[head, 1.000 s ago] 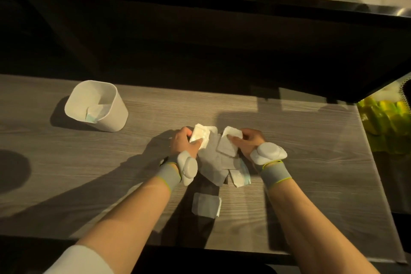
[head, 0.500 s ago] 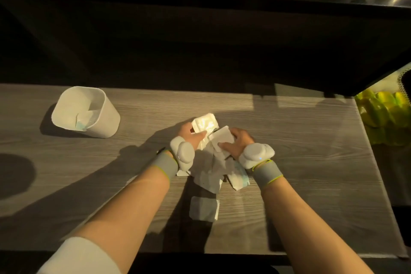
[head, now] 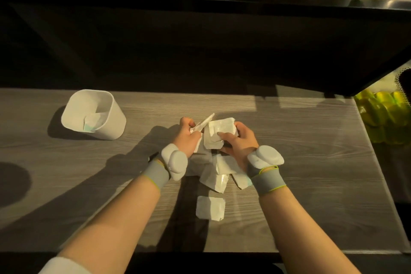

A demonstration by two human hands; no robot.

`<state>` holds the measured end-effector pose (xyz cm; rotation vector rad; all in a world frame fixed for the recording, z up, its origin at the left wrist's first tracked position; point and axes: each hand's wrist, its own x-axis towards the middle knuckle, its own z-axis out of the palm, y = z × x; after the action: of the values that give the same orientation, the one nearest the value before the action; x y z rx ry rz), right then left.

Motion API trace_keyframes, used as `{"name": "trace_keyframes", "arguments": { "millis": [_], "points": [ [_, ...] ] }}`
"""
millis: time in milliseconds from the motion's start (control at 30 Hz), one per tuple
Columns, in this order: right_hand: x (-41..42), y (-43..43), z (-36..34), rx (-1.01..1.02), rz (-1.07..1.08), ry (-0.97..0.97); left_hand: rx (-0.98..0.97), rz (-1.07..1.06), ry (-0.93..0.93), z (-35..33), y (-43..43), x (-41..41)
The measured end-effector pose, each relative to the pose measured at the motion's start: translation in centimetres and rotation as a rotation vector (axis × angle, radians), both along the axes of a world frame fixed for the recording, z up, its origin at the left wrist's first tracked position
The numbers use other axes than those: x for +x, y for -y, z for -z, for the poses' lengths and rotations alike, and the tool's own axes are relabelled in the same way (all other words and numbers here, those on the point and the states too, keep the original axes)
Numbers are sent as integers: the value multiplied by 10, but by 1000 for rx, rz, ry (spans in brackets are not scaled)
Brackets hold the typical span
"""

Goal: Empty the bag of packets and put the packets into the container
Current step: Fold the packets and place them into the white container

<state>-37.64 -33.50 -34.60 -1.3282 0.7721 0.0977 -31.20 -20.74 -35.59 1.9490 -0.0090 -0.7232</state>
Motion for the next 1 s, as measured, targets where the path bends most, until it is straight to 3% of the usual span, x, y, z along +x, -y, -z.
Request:
{"name": "trace_keyframes", "arguments": {
  "millis": [233,367,500,667,800,1000],
  "points": [
    [-5,-22,-7,21,-33,70,-167,24,-255,-17,-28,-10],
    [-3,-39,-12,-96,-79,73,-431,-59,-523,-27,-43,-14],
    [1,-61,-17,-346,-209,50,-625,-192,-590,-26,-65,-7],
    [3,-90,-24,-451,-233,81,-573,-309,-490,-21,-92,-5],
    [3,-108,-30,-411,-178,113,-374,-358,-516,-30,-108,-6],
    [5,-132,-37,-439,-405,95,-290,-192,-636,-36,-131,-3]
  ]
}}
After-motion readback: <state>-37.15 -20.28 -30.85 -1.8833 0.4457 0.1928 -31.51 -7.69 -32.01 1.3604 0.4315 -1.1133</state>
